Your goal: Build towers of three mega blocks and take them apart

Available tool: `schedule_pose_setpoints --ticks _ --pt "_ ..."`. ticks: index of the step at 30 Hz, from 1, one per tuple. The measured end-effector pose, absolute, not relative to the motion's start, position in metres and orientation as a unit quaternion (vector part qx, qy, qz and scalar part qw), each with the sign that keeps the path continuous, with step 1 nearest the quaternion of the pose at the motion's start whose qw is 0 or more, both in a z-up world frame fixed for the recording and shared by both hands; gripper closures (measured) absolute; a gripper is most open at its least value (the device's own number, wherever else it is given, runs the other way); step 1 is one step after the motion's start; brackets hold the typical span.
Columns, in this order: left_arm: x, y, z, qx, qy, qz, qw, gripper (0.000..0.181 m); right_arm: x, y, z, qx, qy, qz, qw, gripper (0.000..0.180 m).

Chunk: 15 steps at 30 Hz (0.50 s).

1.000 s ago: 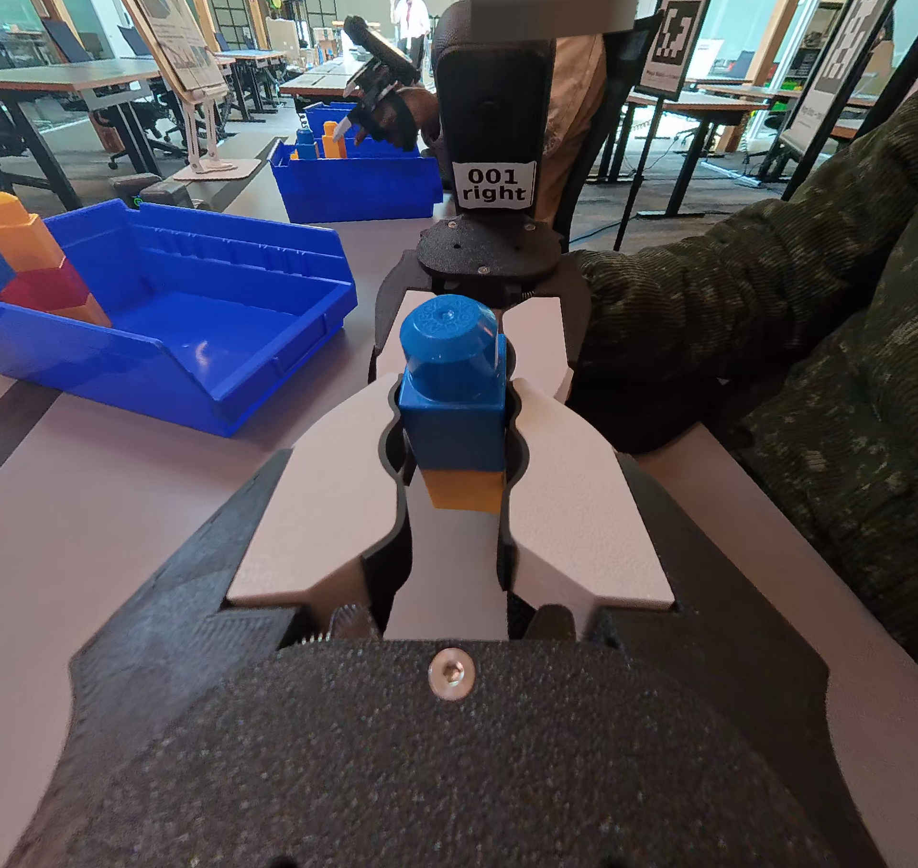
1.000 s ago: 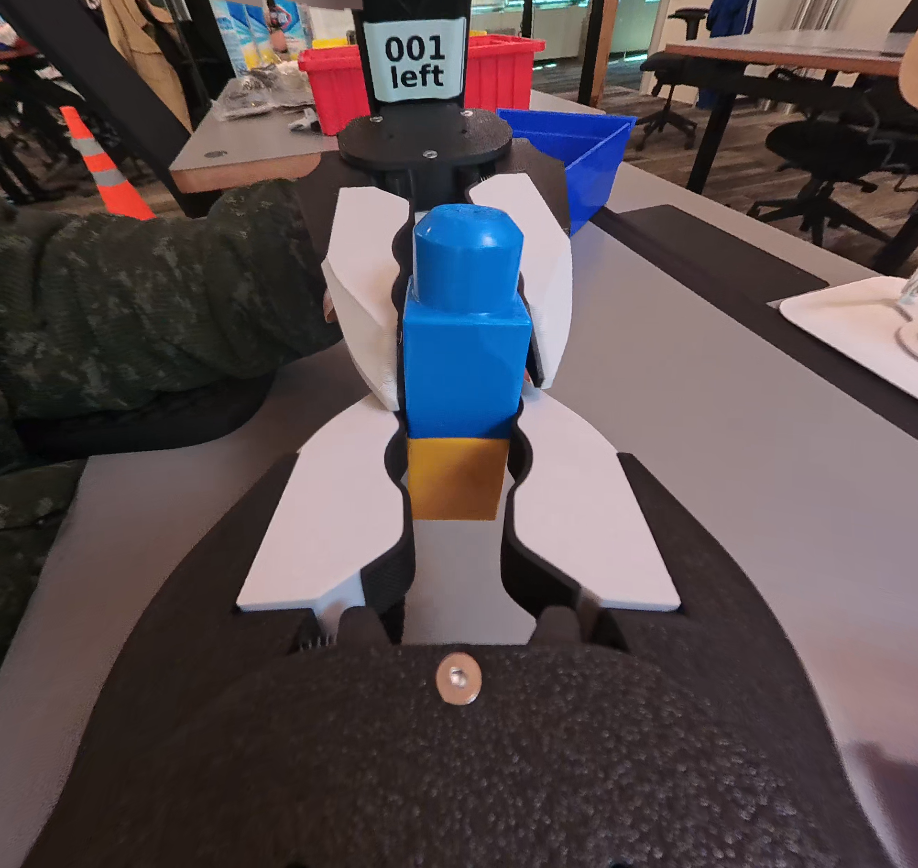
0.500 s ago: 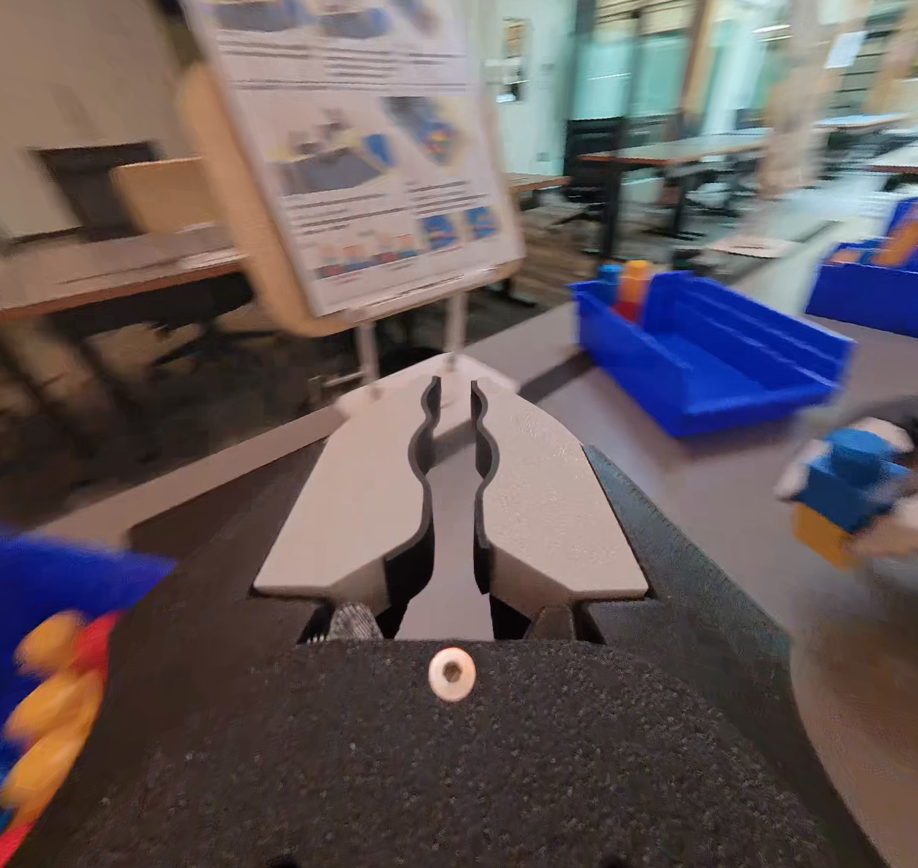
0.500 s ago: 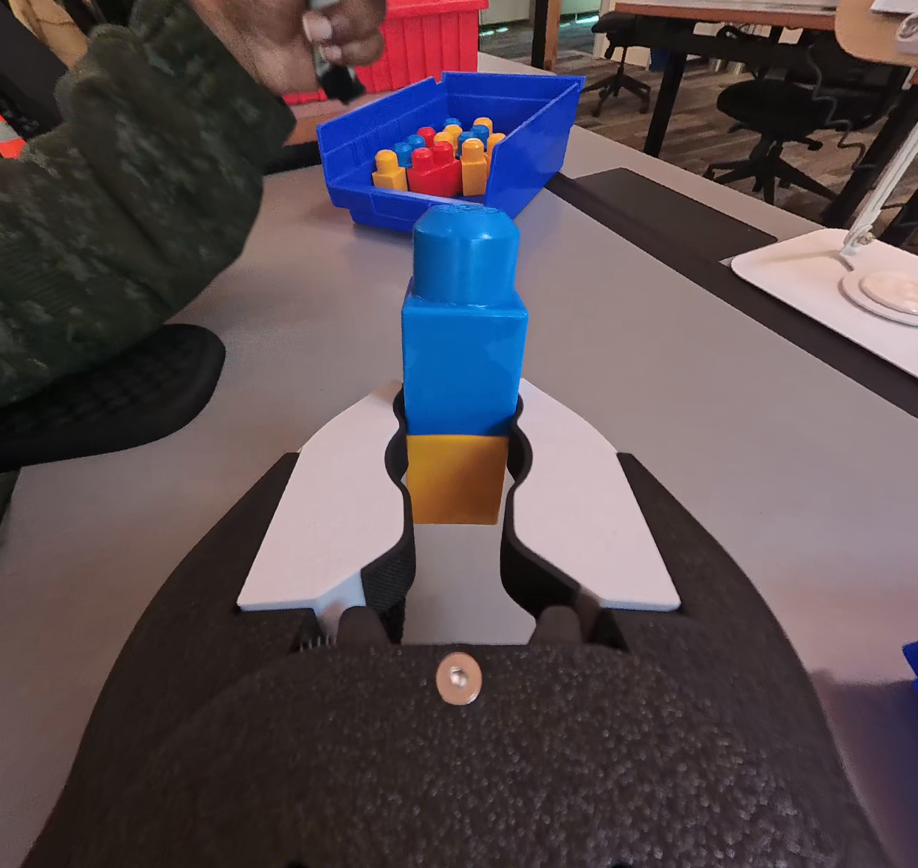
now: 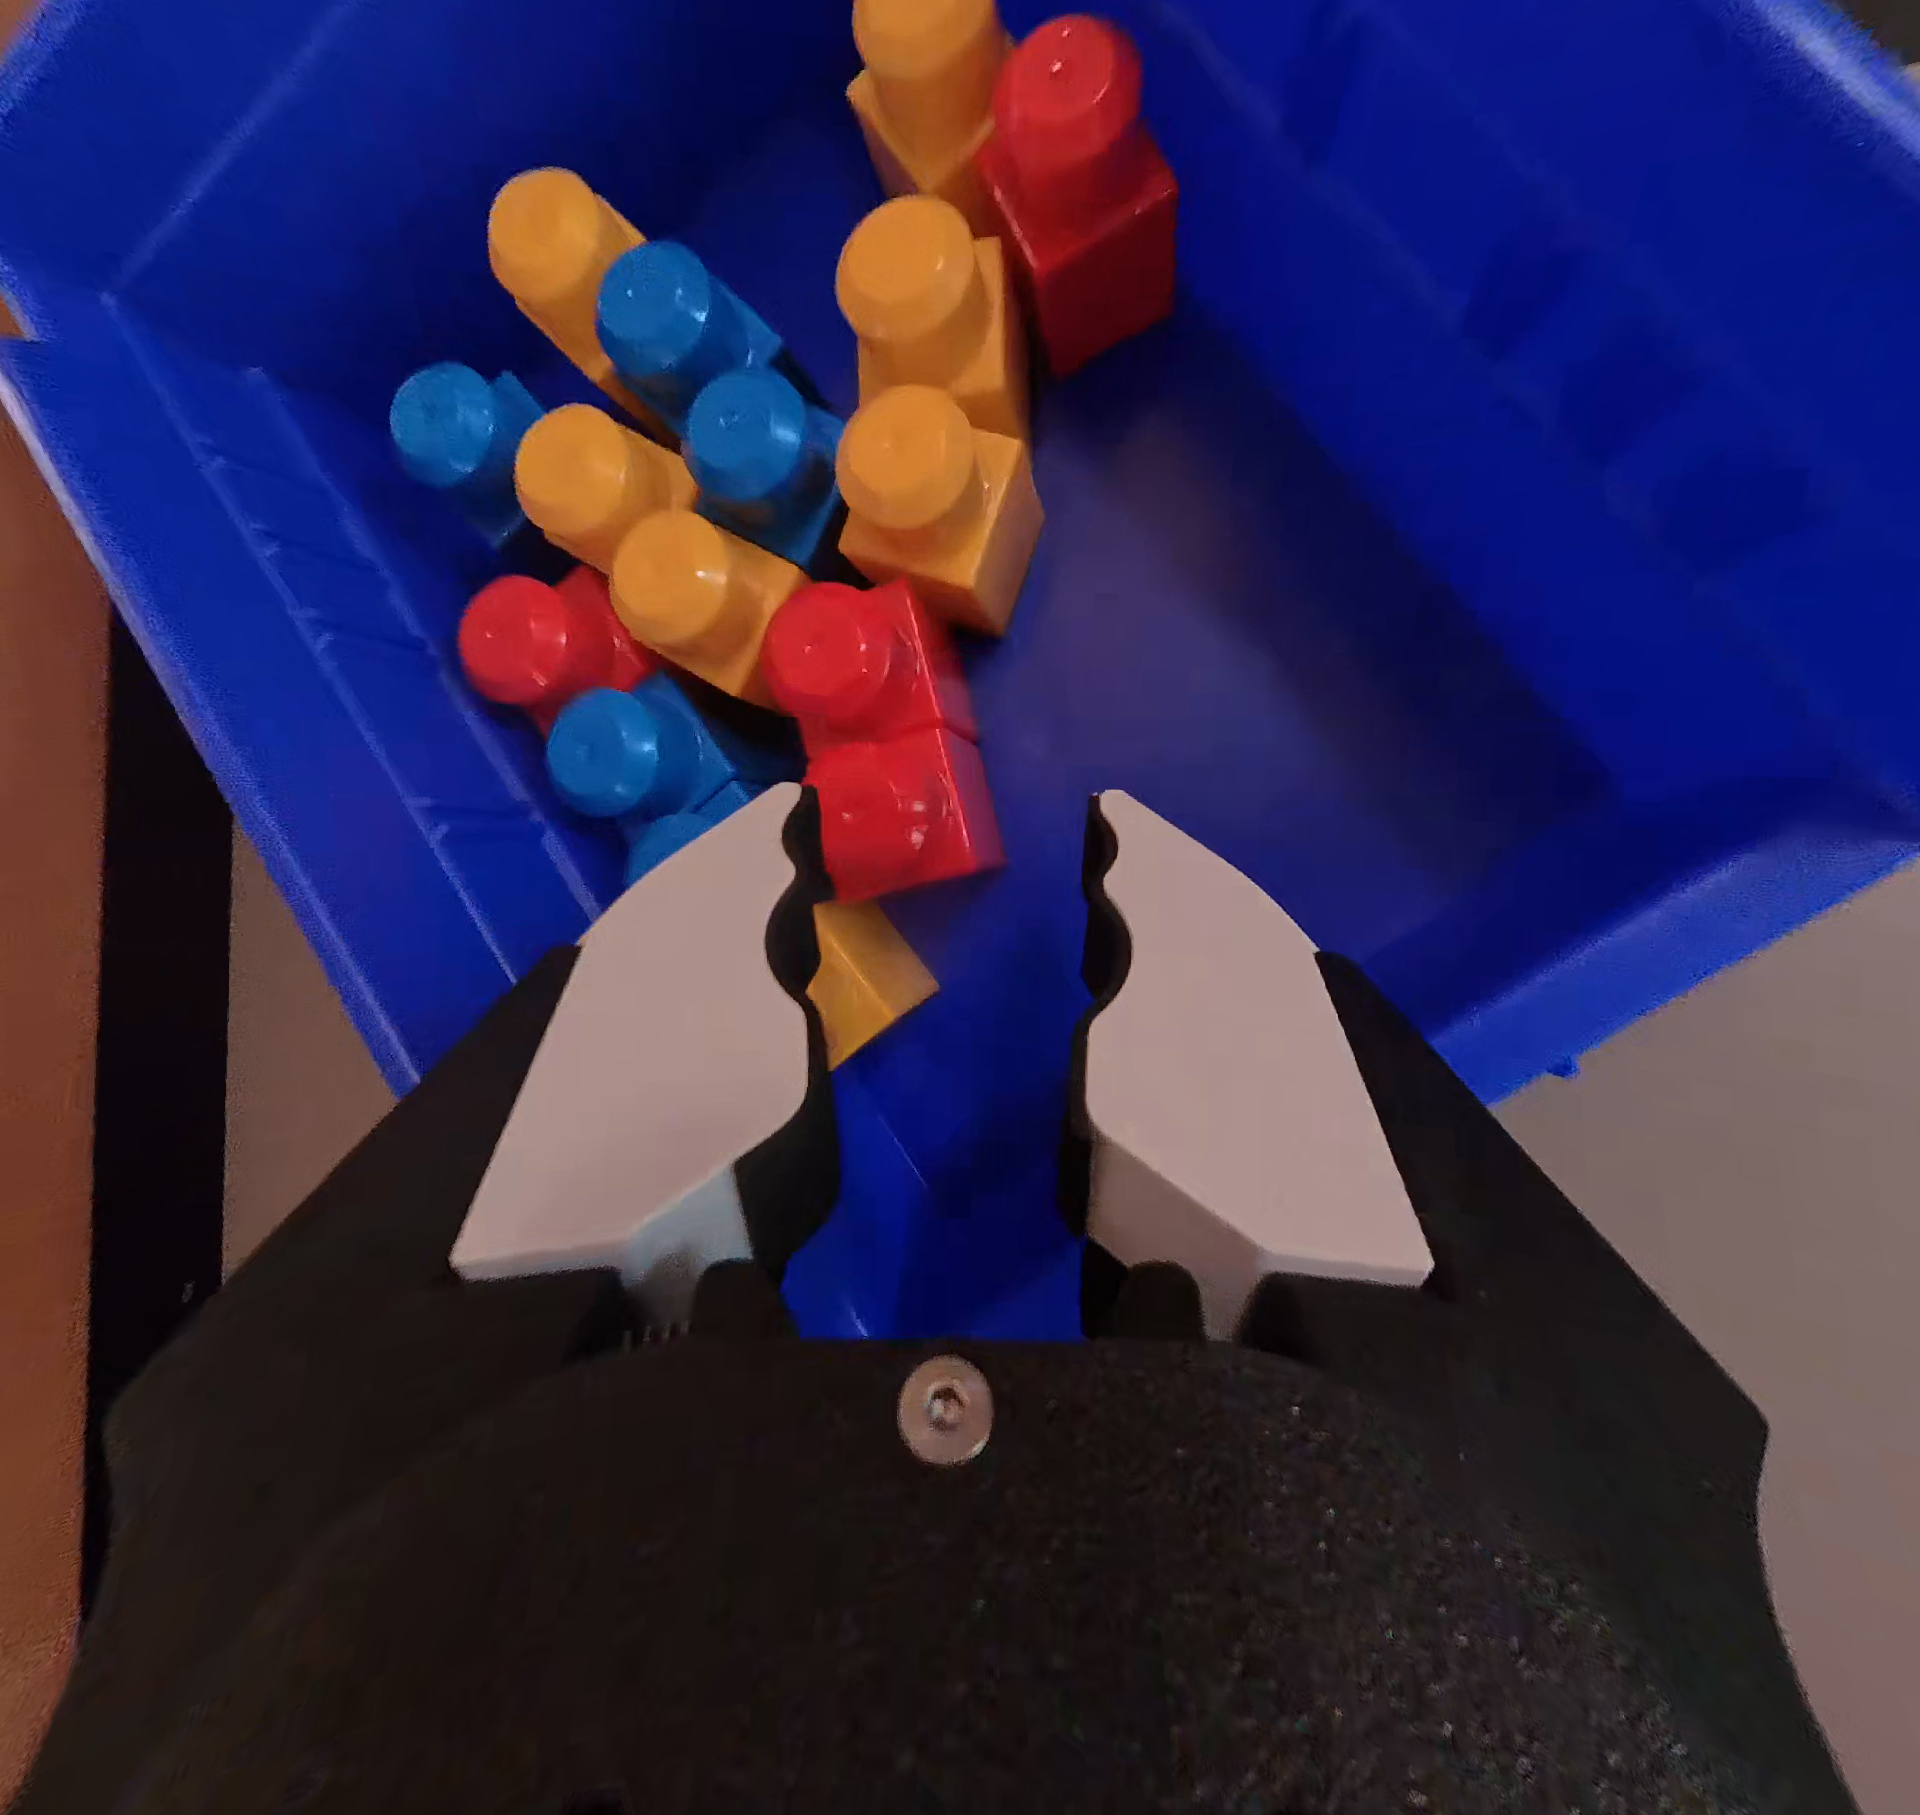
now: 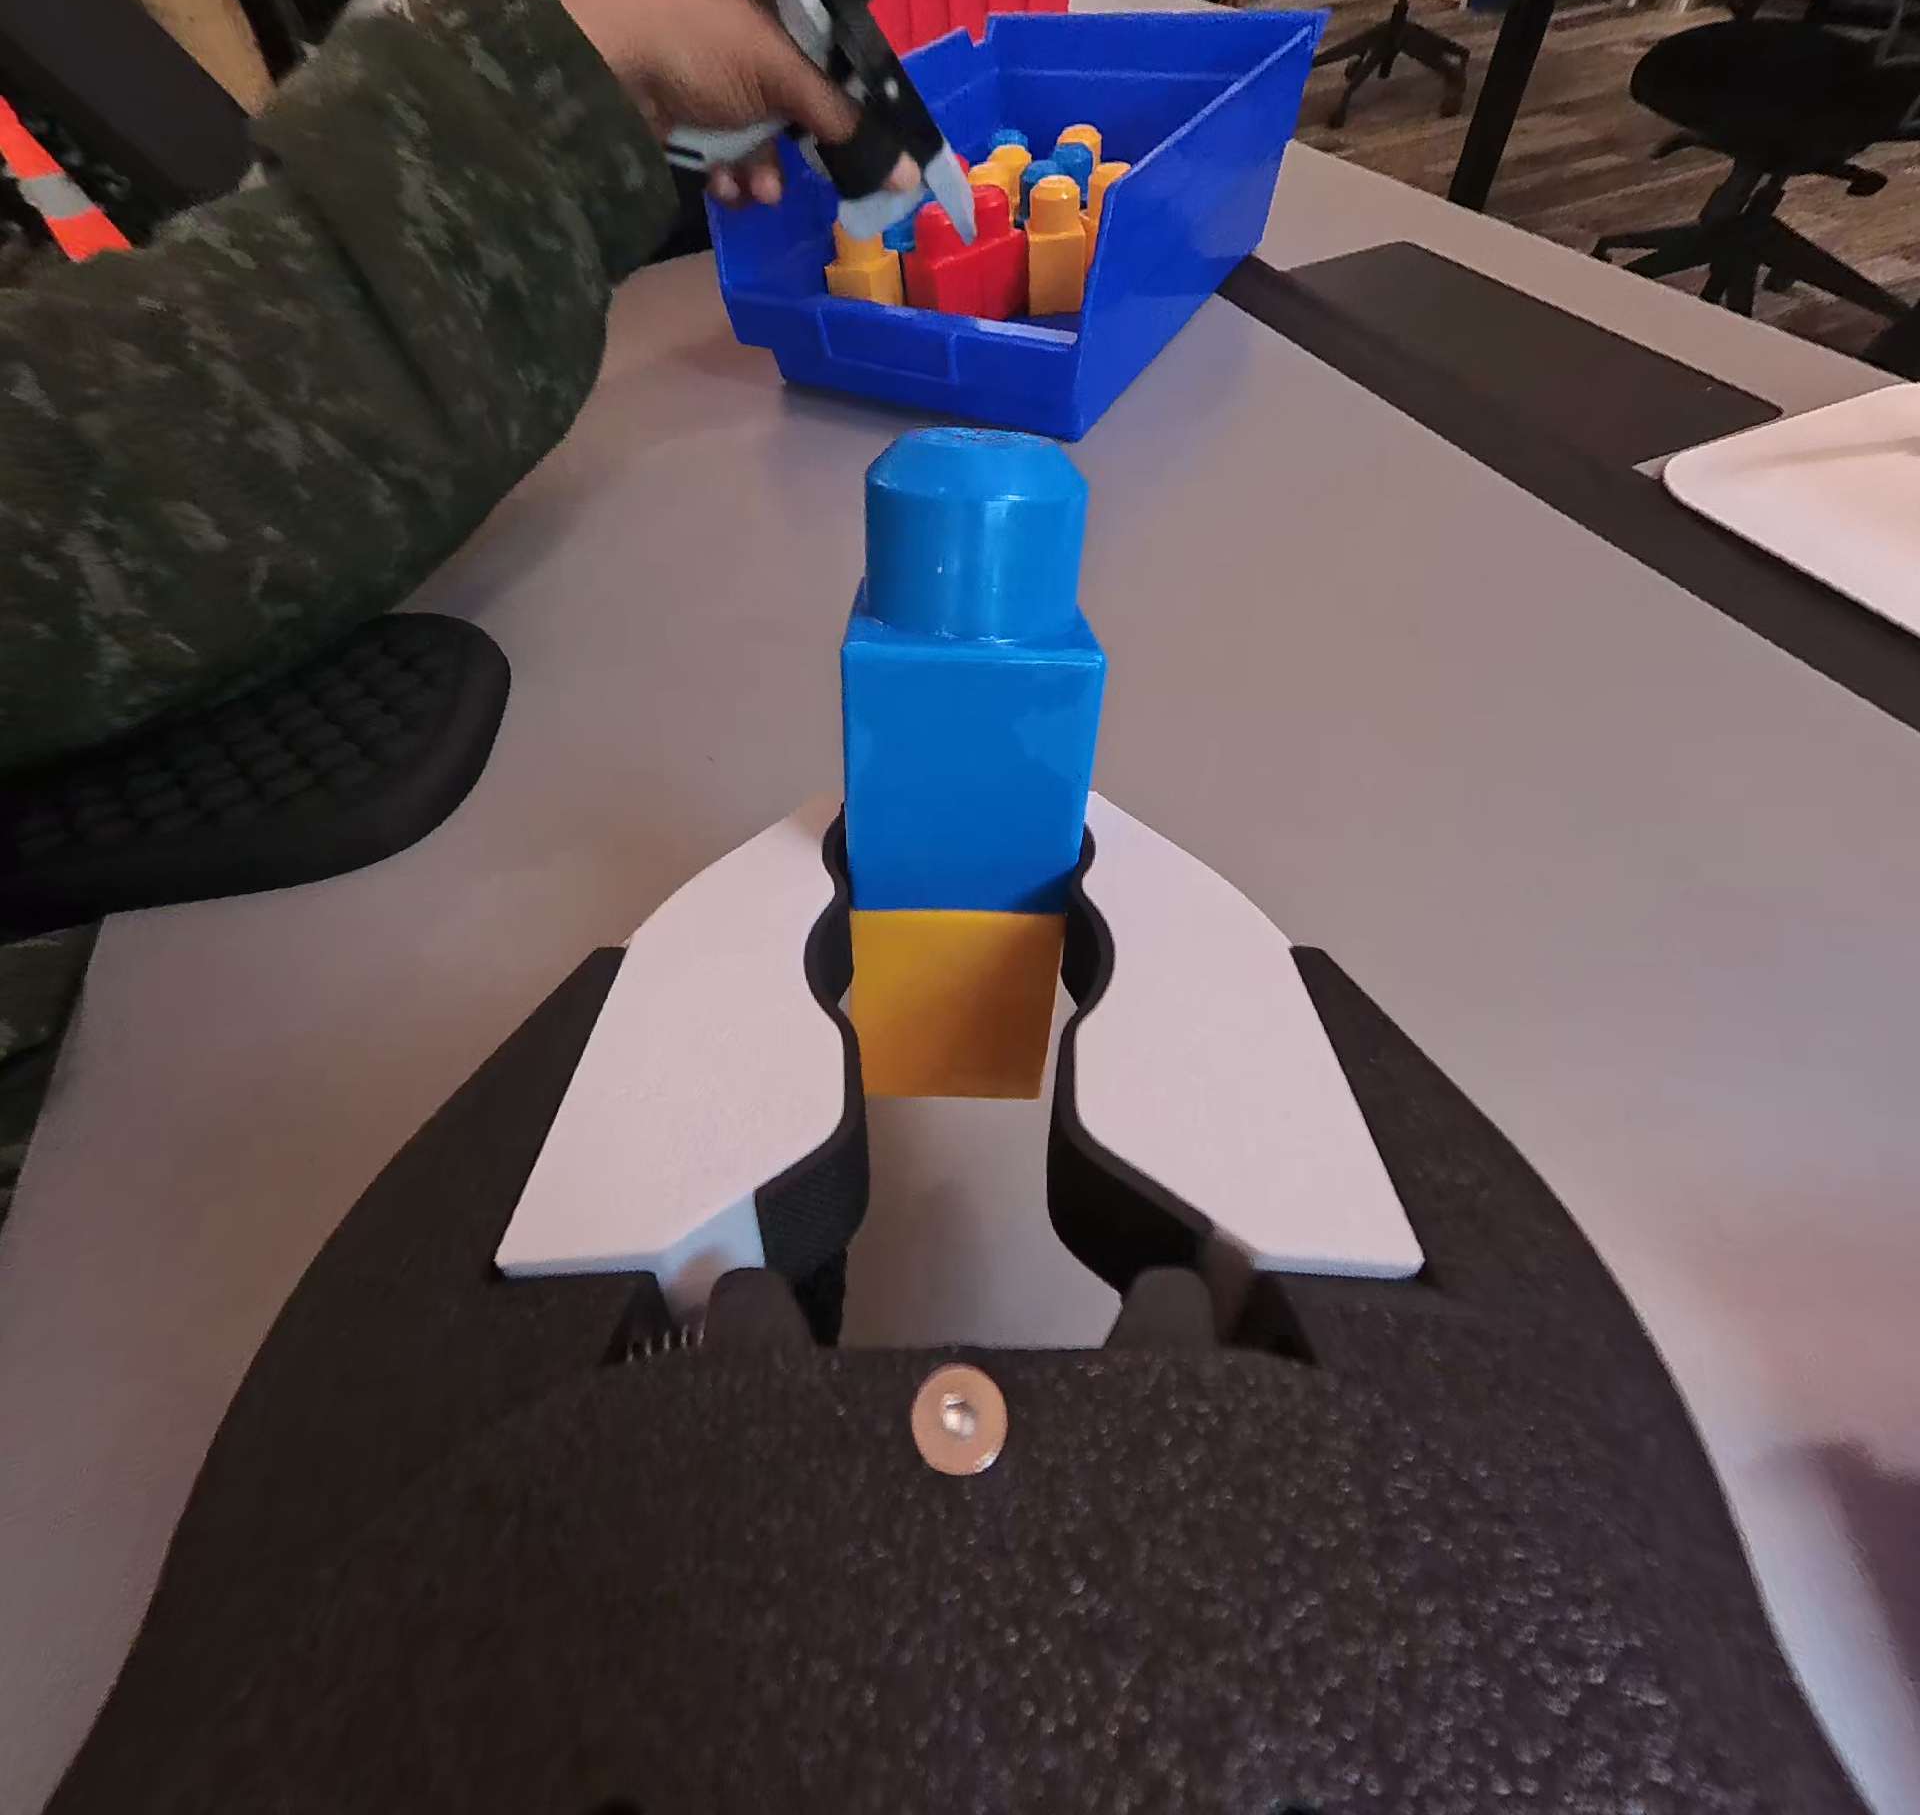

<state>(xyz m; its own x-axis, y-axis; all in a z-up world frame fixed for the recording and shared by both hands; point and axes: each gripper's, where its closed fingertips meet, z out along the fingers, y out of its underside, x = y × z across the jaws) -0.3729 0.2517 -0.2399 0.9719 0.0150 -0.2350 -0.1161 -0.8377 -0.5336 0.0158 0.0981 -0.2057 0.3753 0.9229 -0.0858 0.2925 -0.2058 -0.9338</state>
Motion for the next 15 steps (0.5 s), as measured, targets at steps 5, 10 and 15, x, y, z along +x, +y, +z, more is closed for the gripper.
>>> schedule_pose_setpoints --ticks 5,10,15 --pt "-0.394 0.258 -0.250 -0.949 -0.006 0.159 0.271 0.129 0.015 0.096 -0.206 -0.694 -0.439 0.355 0.447 0.142" --pt "-0.396 0.255 -0.254 -0.949 0.031 0.200 0.242 0.136 0.014 0.094 -0.208 -0.696 -0.444 0.358 0.436 0.142" --pt "-0.390 0.248 -0.255 -0.955 0.049 0.192 0.222 0.144 0.014 0.093 -0.209 -0.698 -0.442 0.364 0.431 0.142"
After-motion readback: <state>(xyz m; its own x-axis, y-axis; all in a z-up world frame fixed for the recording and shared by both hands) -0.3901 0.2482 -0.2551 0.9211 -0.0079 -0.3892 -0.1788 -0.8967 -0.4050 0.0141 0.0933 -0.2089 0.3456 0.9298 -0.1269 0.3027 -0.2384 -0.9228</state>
